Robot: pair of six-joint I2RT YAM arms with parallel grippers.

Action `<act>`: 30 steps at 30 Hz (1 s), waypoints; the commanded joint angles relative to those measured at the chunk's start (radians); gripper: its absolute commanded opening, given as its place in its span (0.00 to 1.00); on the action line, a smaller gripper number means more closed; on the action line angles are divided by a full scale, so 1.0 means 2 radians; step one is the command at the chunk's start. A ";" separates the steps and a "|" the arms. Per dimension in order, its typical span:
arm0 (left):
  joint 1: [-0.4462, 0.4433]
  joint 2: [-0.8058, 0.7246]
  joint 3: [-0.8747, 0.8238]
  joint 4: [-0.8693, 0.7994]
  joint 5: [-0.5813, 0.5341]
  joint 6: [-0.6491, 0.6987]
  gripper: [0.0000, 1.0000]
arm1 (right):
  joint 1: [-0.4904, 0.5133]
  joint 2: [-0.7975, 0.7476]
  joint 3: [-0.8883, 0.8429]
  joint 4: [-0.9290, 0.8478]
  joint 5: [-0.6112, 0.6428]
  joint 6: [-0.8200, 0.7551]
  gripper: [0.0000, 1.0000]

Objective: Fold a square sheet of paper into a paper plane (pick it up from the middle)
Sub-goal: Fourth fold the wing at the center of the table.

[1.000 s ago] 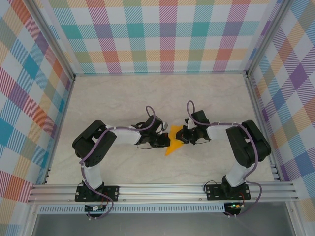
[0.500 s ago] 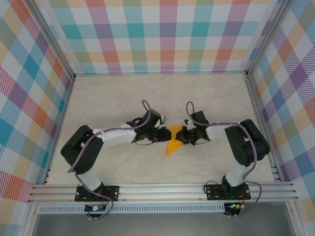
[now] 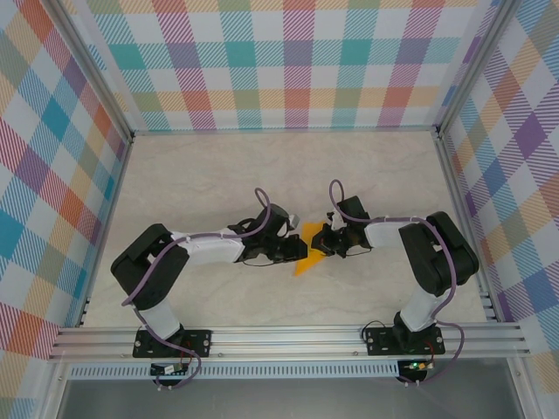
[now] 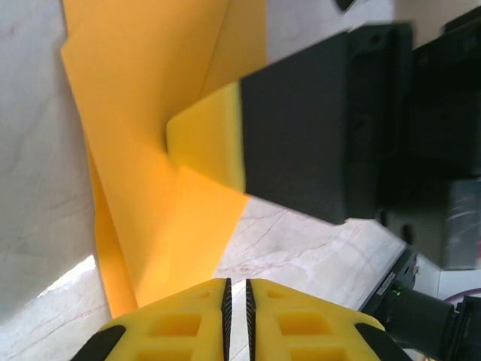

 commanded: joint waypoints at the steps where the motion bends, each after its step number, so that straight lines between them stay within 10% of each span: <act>1: -0.007 0.011 -0.008 0.027 0.015 -0.014 0.15 | 0.002 0.014 -0.009 -0.049 0.056 0.004 0.04; 30: -0.016 0.040 -0.008 -0.037 -0.021 -0.001 0.10 | 0.001 0.029 -0.005 -0.063 0.071 0.010 0.03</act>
